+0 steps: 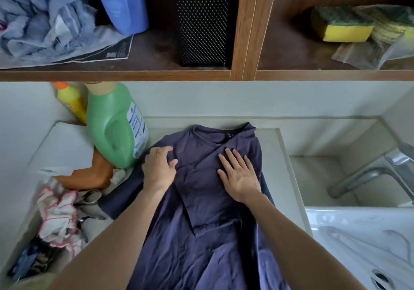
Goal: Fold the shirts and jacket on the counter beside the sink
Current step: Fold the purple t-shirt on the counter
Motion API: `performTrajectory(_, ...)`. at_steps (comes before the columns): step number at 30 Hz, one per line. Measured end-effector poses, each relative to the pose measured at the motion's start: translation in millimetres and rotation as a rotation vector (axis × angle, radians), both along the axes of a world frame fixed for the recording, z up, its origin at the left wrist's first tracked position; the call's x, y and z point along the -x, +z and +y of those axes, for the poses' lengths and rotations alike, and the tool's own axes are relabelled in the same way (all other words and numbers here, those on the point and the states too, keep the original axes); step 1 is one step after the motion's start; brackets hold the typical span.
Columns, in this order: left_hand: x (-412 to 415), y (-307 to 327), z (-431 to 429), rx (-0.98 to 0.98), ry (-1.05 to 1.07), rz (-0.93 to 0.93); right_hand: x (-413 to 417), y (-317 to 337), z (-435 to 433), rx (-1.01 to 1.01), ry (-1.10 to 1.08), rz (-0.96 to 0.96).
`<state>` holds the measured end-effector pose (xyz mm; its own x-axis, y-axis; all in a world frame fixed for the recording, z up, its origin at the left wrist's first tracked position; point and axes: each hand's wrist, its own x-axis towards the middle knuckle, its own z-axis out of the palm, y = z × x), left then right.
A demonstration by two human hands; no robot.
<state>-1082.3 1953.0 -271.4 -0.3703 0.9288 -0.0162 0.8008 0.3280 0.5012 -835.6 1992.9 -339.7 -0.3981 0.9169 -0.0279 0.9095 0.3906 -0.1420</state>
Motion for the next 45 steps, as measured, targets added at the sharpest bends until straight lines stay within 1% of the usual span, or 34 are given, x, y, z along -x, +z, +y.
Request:
performTrajectory(2, 22.9, 4.2, -13.2, -0.018, 0.044, 0.103, -1.9, -1.2, 2.7, -0.024, 0.013, 0.002)
performTrajectory(5, 38.0, 1.0, -42.1, 0.035, 0.107, 0.091, 0.5, -4.3, 2.6, -0.056, -0.006, 0.026)
performTrajectory(7, 42.8, -1.6, -60.0, 0.113, 0.193, 0.121, 0.3, -2.2, 1.7, -0.018, -0.012, 0.008)
performTrajectory(9, 46.6, -2.5, -74.7, 0.194, 0.258, 0.192, 3.4, 2.0, 3.5, 0.039, -0.014, -0.028)
performTrajectory(11, 49.3, 0.4, -86.3, 0.237, 0.277, 0.281, 13.5, 13.8, 3.6, 0.148, -0.040, -0.073)
performTrajectory(12, 50.6, 3.2, -90.1, 0.234, 0.283, 0.313, 20.8, 19.8, 2.0, 0.190, -0.052, -0.103)
performTrajectory(13, 51.5, 6.8, -93.0, 0.207, 0.293, 0.319, 28.4, 24.9, -2.2, 0.191, -0.048, -0.129)
performTrajectory(14, 51.0, 13.0, -94.8, 0.162, 0.302, 0.306, 36.0, 30.2, -10.0, 0.158, -0.016, -0.142)
performTrajectory(15, 50.4, 20.3, -94.8, 0.111, 0.307, 0.293, 44.5, 33.8, -20.2, 0.108, 0.045, -0.118)
performTrajectory(18, 39.9, 52.8, -86.5, -0.061, 0.296, 0.319, 65.5, 37.6, -65.9, -0.007, 0.256, 0.122)
performTrajectory(20, 22.2, 77.4, -79.2, -0.178, 0.228, 0.329, 69.9, 37.4, -89.8, -0.030, 0.316, 0.252)
performTrajectory(21, 7.5, 88.3, -75.3, -0.231, 0.139, 0.262, 67.5, 37.8, -94.2, -0.028, 0.281, 0.350)
performTrajectory(22, -10.3, 98.3, -71.7, -0.258, 0.004, 0.117, 64.5, 39.9, -94.3, 0.014, 0.191, 0.497)
performTrajectory(23, -30.2, 105.7, -69.0, -0.238, -0.156, -0.091, 60.2, 46.3, -92.4, 0.105, 0.055, 0.701)
performTrajectory(24, -49.8, 112.6, -68.9, -0.200, -0.308, -0.301, 53.5, 58.1, -86.2, 0.282, -0.138, 0.961)
performTrajectory(25, -65.4, 117.7, -70.9, -0.204, -0.414, -0.466, 45.3, 73.3, -79.3, 0.559, -0.362, 1.272)
performTrajectory(26, -73.4, 120.8, -72.1, -0.267, -0.439, -0.591, 34.3, 82.9, -70.3, 0.841, -0.529, 1.534)
performTrajectory(27, -73.6, 121.1, -72.7, -0.351, -0.393, -0.683, 21.8, 87.3, -60.0, 1.010, -0.636, 1.676)
performTrajectory(28, -68.1, 116.9, -73.4, -0.422, -0.306, -0.736, 7.2, 86.9, -52.0, 1.058, -0.660, 1.641)
performTrajectory(29, -58.5, 109.8, -74.3, -0.440, -0.199, -0.721, -6.0, 84.7, -49.4, 1.086, -0.642, 1.610)
performTrajectory(30, -48.4, 100.1, -75.3, -0.388, -0.112, -0.660, -19.0, 83.8, -49.5, 1.151, -0.567, 1.589)
performTrajectory(31, -39.0, 88.0, -78.0, -0.274, -0.069, -0.592, -28.7, 82.0, -52.5, 1.220, -0.474, 1.545)
performTrajectory(32, -33.1, 74.5, -82.1, -0.140, -0.075, -0.539, -35.1, 81.8, -57.3, 1.265, -0.395, 1.440)
performTrajectory(33, -31.2, 59.8, -86.6, -0.022, -0.114, -0.505, -39.2, 81.2, -61.6, 1.285, -0.319, 1.291)
performTrajectory(34, -31.6, 45.8, -92.2, 0.064, -0.154, -0.494, -41.1, 81.2, -64.3, 1.264, -0.277, 1.121)
performTrajectory(36, -36.2, 26.2, -102.5, 0.185, -0.220, -0.470, -40.5, 86.9, -69.1, 1.162, -0.260, 0.815)
performTrajectory(37, -38.3, 19.8, -106.1, 0.242, -0.251, -0.427, -39.3, 89.7, -70.8, 1.104, -0.268, 0.696)
performTrajectory(38, -40.8, 14.9, -109.0, 0.289, -0.280, -0.374, -39.0, 90.7, -72.4, 1.047, -0.277, 0.617)
performTrajectory(39, -43.0, 11.7, -110.8, 0.317, -0.297, -0.335, -39.2, 89.7, -72.6, 0.990, -0.279, 0.588)
performTrajectory(40, -44.6, 9.5, -112.1, 0.323, -0.299, -0.318, -39.4, 89.3, -72.9, 0.937, -0.272, 0.612)
performTrajectory(45, -49.6, 12.4, -105.2, 0.192, -0.245, -0.318, -34.6, 96.3, -74.5, 0.710, -0.248, 0.877)
